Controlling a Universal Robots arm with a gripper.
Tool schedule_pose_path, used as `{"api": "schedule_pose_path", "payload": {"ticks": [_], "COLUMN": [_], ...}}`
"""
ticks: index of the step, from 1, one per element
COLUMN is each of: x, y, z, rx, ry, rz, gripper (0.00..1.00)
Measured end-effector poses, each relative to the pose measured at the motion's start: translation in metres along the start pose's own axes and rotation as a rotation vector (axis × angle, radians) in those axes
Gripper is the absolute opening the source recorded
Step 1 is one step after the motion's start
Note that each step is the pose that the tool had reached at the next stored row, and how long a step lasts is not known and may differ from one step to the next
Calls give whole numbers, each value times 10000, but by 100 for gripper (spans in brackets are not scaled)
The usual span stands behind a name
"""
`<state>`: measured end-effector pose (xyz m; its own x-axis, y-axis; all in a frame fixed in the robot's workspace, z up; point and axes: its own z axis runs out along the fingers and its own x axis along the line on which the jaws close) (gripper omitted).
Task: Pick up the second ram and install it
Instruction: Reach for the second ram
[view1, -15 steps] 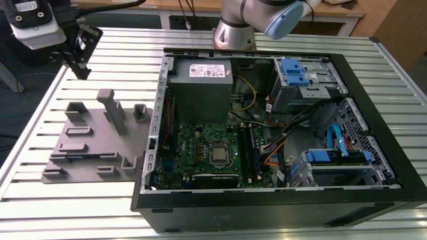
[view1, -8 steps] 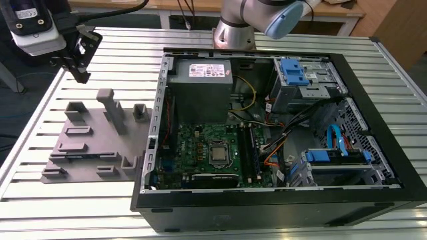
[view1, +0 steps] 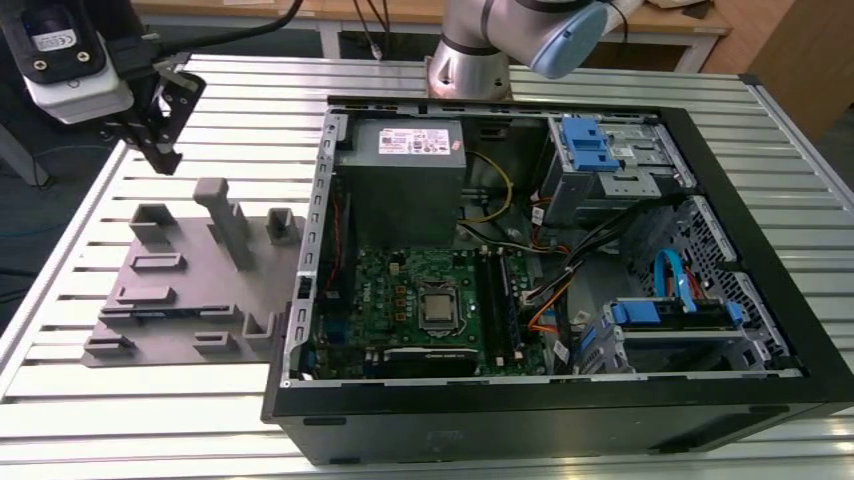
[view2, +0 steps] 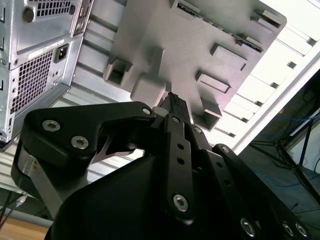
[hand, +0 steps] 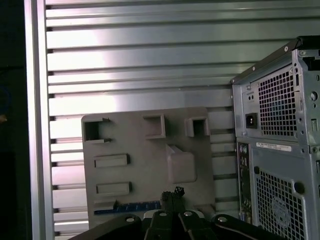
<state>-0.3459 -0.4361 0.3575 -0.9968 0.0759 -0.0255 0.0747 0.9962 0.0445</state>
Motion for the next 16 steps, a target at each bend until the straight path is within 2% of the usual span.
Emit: {"api": "schedule_pose_path", "payload": {"ticks": [16], "x": [-5], "y": [-119], "z": [85], "rx": [1], "ry": [1], "rz": [0], "gripper": [7]}}
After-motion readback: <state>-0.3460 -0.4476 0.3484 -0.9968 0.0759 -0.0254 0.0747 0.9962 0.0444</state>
